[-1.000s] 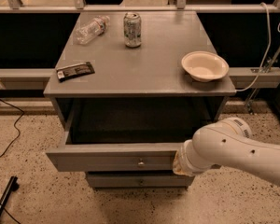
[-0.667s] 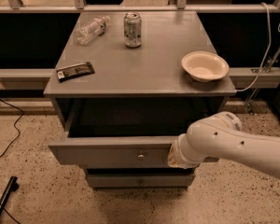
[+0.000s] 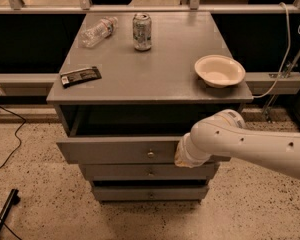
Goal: Close top drawer
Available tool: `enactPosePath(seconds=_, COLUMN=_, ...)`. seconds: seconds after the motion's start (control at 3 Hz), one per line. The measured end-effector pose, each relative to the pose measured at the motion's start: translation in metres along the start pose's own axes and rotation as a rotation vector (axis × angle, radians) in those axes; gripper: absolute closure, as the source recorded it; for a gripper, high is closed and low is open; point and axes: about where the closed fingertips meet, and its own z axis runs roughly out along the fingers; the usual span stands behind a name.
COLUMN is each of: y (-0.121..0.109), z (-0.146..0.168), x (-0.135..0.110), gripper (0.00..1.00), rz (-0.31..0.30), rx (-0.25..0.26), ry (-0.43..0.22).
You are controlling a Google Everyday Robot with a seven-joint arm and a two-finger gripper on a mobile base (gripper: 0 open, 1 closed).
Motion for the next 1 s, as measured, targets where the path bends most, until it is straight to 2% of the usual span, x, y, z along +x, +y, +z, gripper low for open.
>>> enactPosePath(seconds=1.0, y=-0.046, z=0.024, x=0.018, gripper=1.0, rz=0.046, rx=0.028, ry=0.017)
